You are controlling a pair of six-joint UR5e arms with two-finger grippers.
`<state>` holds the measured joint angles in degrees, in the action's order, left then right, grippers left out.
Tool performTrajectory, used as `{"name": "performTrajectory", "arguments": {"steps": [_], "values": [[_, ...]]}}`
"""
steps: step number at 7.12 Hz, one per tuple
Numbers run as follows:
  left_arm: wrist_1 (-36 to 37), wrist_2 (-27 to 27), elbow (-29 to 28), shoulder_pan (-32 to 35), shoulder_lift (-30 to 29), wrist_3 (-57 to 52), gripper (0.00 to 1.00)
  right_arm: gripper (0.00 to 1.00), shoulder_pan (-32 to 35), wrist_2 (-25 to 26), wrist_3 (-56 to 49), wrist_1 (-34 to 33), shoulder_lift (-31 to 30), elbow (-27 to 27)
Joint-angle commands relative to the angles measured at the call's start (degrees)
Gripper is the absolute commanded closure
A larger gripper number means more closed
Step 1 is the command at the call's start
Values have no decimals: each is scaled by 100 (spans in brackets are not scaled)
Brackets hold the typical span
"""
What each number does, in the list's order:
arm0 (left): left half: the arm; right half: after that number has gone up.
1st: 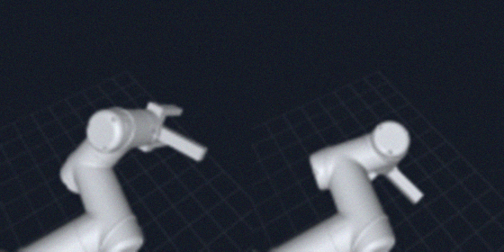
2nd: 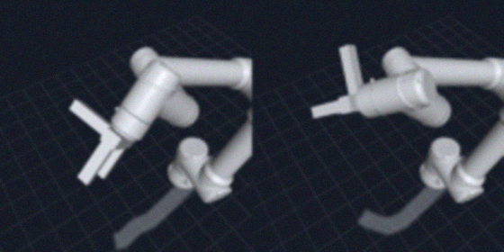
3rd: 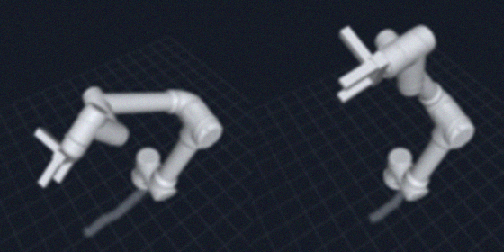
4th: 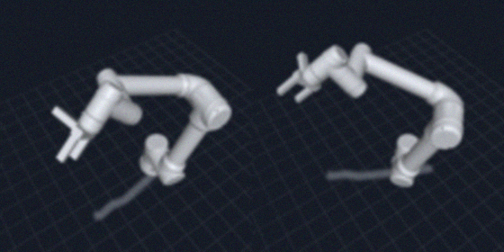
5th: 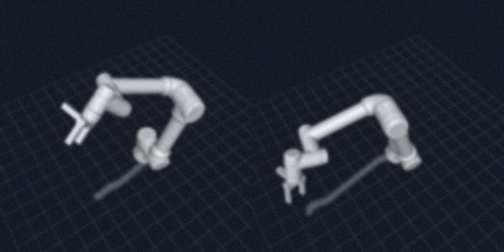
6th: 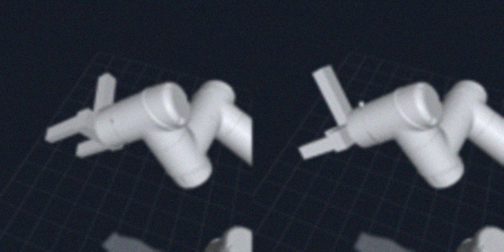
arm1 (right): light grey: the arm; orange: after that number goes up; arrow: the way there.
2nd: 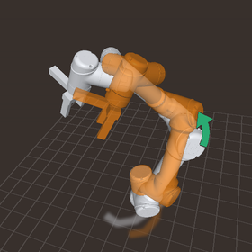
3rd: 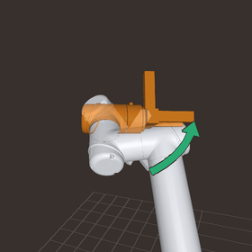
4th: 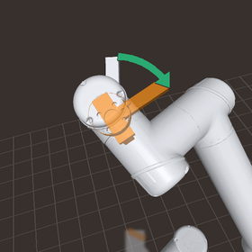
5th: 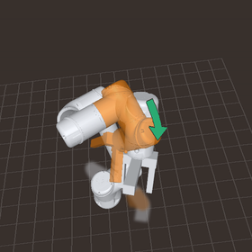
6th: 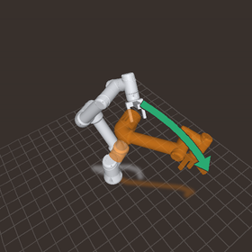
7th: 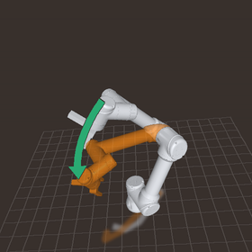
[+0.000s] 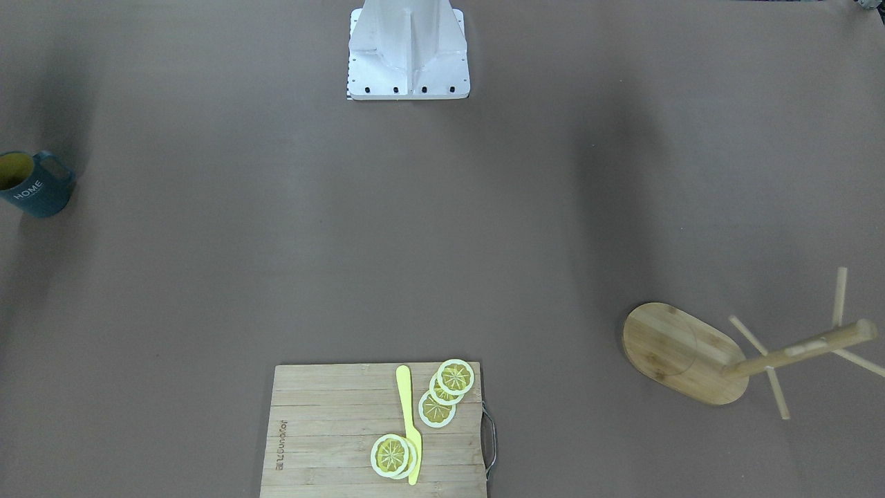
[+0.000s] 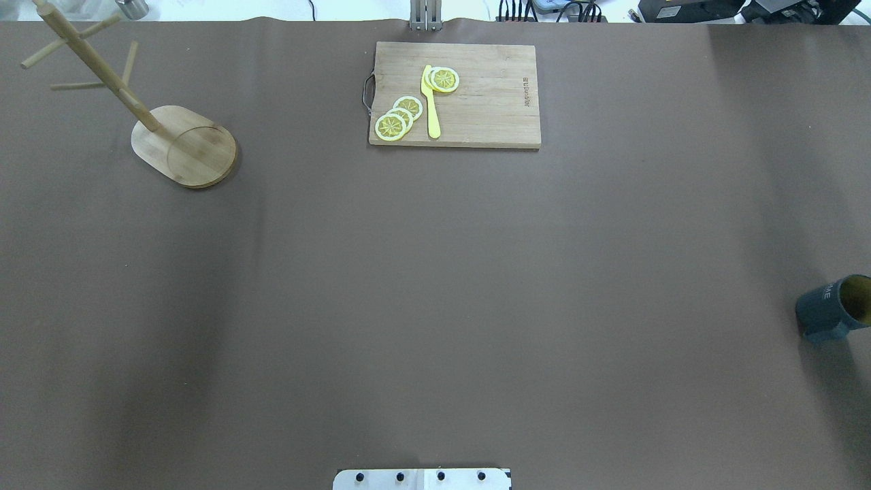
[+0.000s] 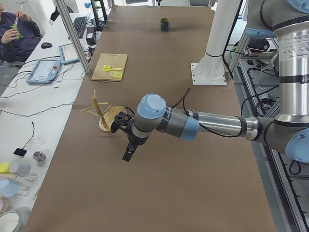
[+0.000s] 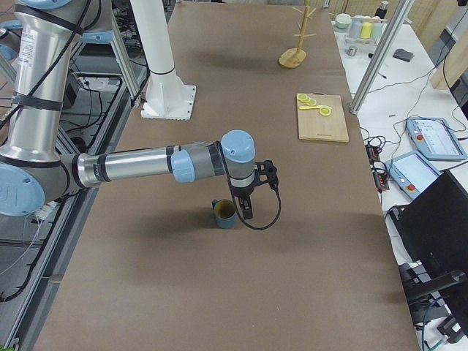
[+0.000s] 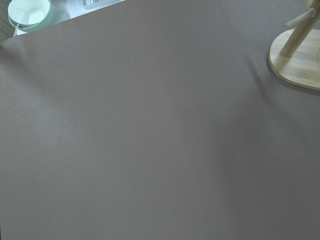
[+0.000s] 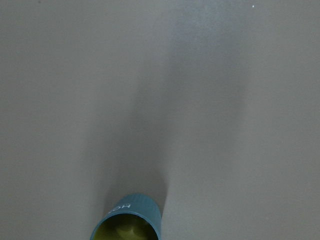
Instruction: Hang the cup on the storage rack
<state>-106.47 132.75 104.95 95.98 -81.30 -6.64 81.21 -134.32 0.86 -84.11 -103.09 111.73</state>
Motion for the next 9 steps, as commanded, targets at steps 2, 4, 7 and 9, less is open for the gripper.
{"name": "performTrajectory", "arguments": {"steps": [2,4,7,9], "values": [[-261,-4,-71,0,70,5,1,0,-763,467,451,1189,-97,-657],[-269,-4,-62,0,88,5,1,0,-1009,485,947,2456,-246,-1153],[-269,-4,-62,0,88,5,1,0,-1186,433,1154,2856,-572,-1083],[-287,5,-62,0,141,-4,1,3,-1326,485,1145,2892,-651,-1127]]}}
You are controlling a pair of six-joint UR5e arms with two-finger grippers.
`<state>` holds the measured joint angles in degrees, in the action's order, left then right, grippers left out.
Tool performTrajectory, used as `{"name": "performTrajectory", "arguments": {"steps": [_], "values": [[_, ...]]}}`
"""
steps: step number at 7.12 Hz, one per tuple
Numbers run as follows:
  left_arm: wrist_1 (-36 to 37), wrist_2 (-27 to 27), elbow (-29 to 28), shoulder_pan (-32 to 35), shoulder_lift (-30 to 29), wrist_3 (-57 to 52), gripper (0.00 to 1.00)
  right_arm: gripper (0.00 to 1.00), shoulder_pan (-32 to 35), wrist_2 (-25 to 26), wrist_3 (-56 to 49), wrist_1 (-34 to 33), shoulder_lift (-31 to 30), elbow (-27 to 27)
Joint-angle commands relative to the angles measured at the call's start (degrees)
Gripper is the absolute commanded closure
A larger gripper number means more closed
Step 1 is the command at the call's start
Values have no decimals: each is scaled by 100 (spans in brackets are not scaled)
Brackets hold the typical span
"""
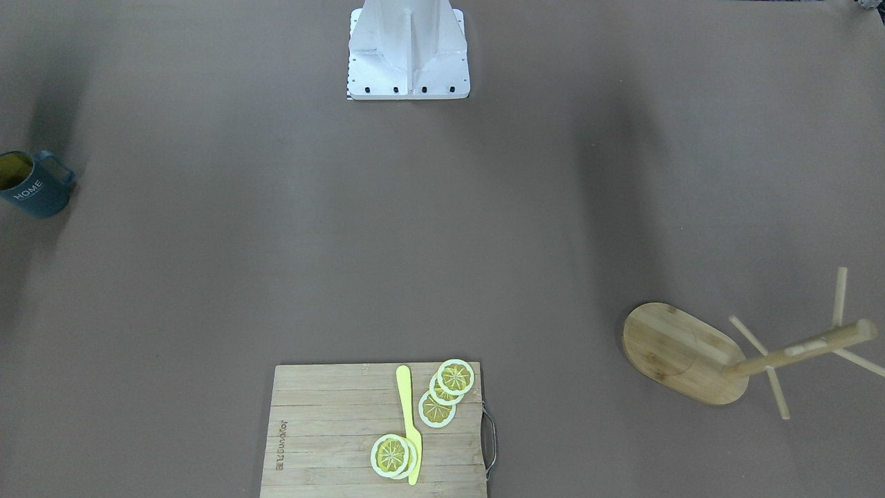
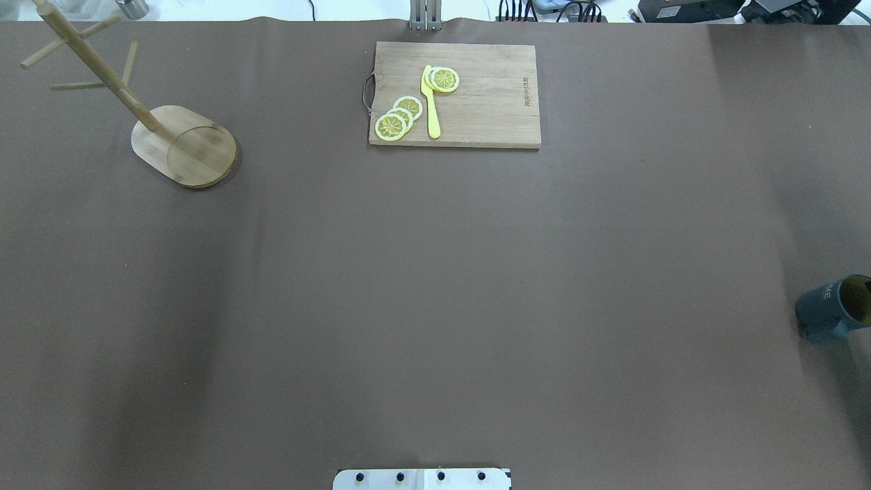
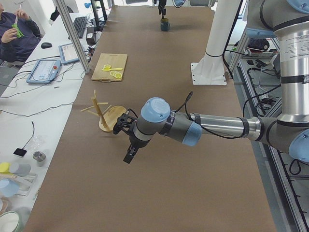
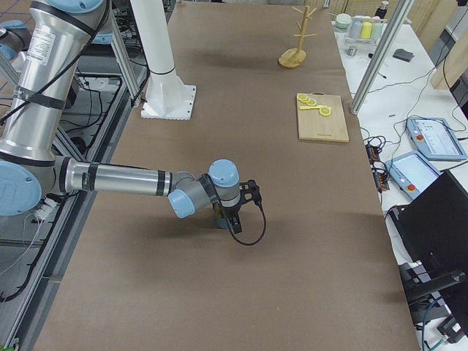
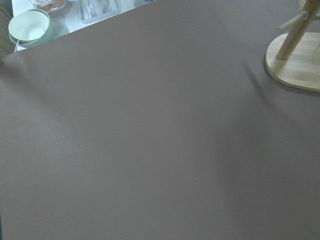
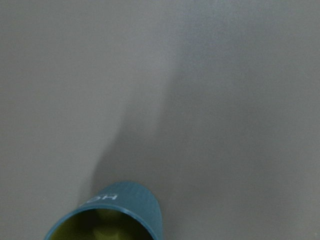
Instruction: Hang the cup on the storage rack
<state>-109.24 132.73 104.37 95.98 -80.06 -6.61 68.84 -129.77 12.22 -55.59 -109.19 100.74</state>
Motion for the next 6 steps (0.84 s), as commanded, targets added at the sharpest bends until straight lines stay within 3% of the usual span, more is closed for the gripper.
{"name": "performTrajectory", "arguments": {"steps": [1,3,4,5,6], "values": [[-53,-1,-13,0,26,2,1,21,-186,39,9,39,-6,-37],[-53,-2,-13,9,26,-7,1,25,-336,39,9,39,30,-46],[-53,7,-13,9,26,-7,1,75,-336,31,9,39,30,-46],[-53,-1,-13,9,26,2,1,100,-336,31,9,39,30,-37],[-53,-2,-13,9,26,2,1,100,-328,31,9,39,30,-11]]}}
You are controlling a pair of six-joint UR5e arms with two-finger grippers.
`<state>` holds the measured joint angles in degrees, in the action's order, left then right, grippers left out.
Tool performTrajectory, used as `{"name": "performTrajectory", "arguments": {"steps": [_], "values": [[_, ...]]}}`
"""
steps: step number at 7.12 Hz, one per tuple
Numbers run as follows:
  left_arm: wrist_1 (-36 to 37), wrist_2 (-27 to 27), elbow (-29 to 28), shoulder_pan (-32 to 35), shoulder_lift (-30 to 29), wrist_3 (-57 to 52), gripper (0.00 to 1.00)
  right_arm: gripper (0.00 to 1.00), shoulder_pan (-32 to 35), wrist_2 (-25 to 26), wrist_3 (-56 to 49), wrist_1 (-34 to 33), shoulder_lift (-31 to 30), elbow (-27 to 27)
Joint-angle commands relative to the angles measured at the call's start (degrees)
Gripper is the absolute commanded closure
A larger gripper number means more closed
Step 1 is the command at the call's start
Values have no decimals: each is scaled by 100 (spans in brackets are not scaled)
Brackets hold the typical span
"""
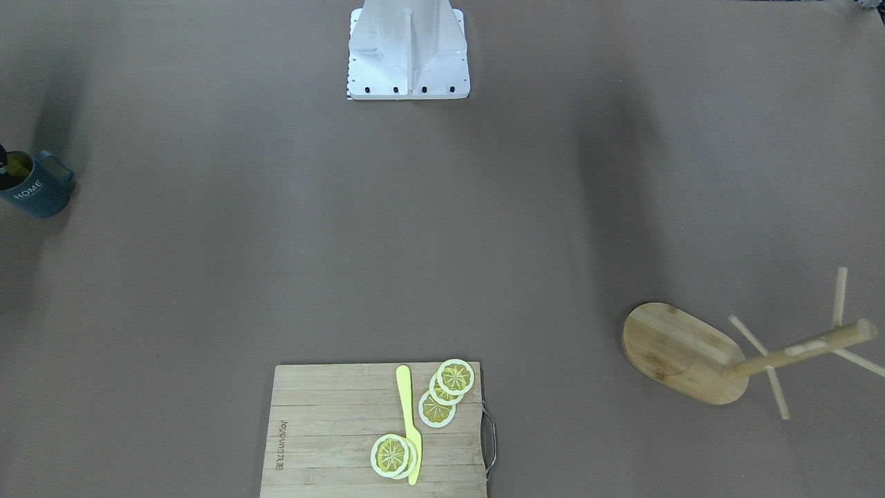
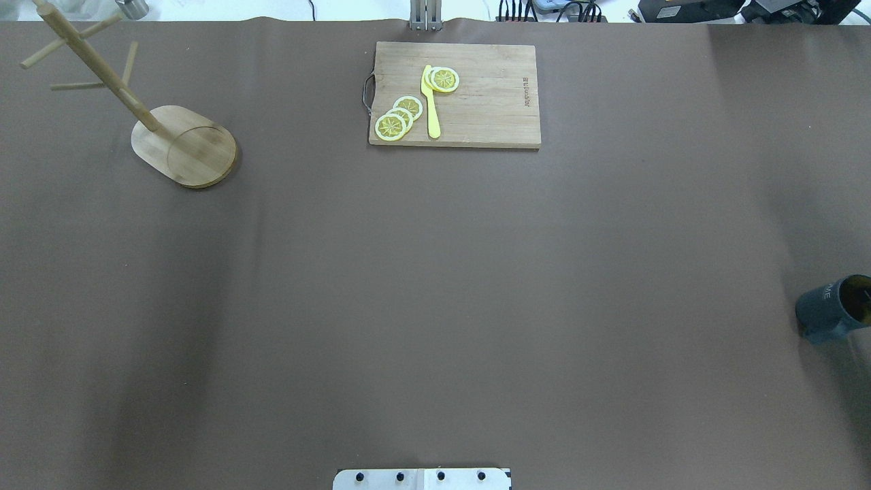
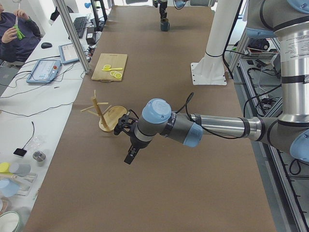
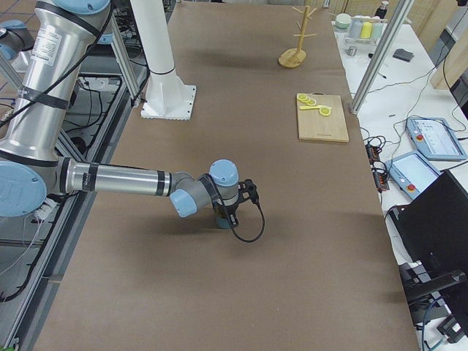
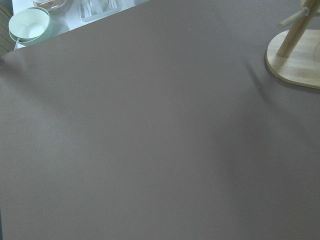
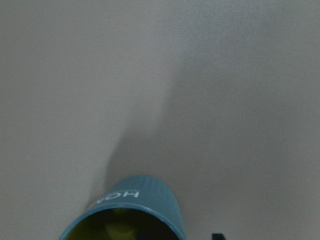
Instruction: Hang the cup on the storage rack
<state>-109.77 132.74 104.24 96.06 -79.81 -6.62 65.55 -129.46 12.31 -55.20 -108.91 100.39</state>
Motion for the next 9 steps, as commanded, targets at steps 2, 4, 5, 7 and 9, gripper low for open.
{"name": "performTrajectory", "arguments": {"steps": [2,4,5,7,9], "values": [[0,-2,9,0,0,3,1,100,10,17,0,9,2,50],[-9,-11,18,0,0,-6,1,100,202,-44,17,9,106,59],[0,-2,17,0,0,3,1,100,264,-106,26,-43,211,120],[0,-2,0,-8,0,3,1,100,449,-159,1136,-61,483,156],[0,-2,0,0,0,3,1,100,441,-150,2427,-70,1027,112]]}}
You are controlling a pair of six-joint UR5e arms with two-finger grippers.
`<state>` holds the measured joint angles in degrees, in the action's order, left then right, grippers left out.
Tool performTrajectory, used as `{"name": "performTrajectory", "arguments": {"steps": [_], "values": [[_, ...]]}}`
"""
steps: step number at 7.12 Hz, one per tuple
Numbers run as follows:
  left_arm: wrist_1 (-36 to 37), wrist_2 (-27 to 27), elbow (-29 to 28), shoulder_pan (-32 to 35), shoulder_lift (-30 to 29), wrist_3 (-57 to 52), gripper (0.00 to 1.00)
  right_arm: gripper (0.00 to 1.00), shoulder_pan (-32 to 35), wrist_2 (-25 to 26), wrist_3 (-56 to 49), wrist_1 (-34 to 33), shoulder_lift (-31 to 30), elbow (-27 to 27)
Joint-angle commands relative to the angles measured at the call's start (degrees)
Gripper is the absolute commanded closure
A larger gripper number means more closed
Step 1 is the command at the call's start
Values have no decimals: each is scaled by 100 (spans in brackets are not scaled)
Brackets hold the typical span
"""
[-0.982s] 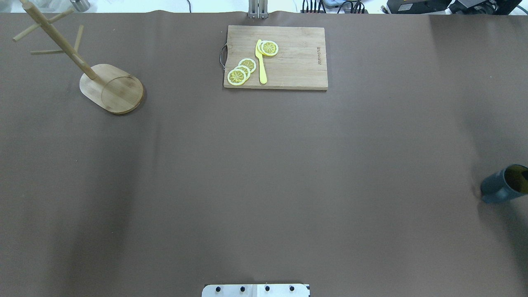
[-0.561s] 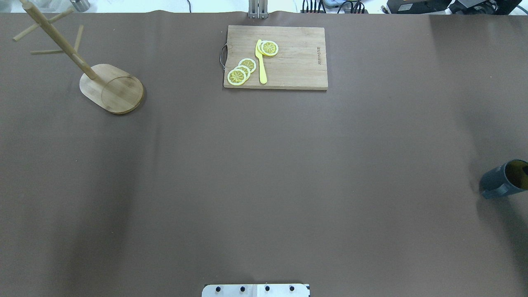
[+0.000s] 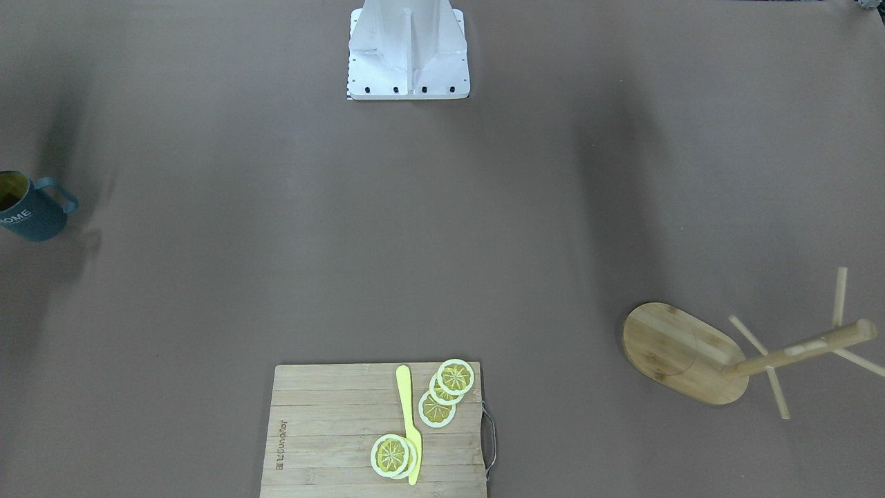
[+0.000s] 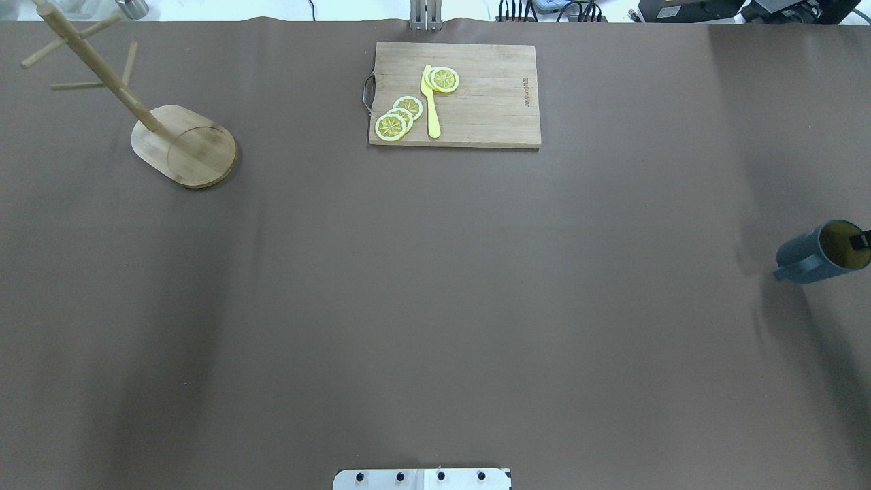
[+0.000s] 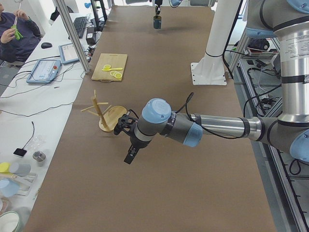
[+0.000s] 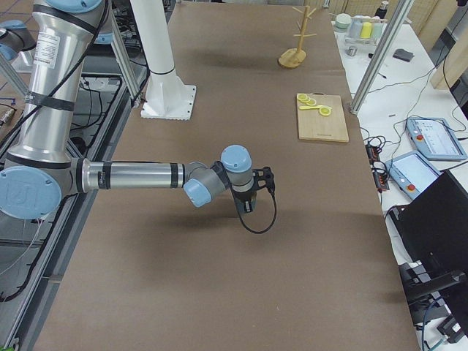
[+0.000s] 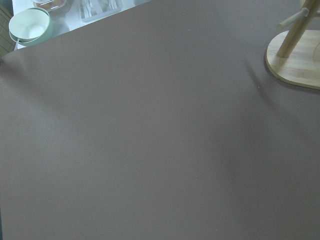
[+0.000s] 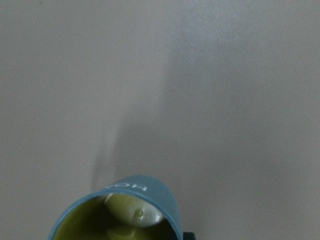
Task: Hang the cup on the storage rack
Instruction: 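Grasp the blue mug rim with the right gripper and lift it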
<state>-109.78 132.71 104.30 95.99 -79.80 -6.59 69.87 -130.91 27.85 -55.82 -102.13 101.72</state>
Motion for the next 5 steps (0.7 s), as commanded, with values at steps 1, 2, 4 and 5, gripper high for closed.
{"name": "performTrajectory", "arguments": {"steps": [1,2,4,5], "values": [[0,9,-6,7,0,0,1,100,-95,57,1837,-8,664,-29],[0,9,-6,-2,0,0,1,100,-209,83,2325,-121,894,-21],[0,26,-6,-2,9,9,1,100,-830,572,3850,-691,1683,49],[0,131,-6,-2,52,9,1,100,-1313,1037,4555,-928,2131,50]]}}
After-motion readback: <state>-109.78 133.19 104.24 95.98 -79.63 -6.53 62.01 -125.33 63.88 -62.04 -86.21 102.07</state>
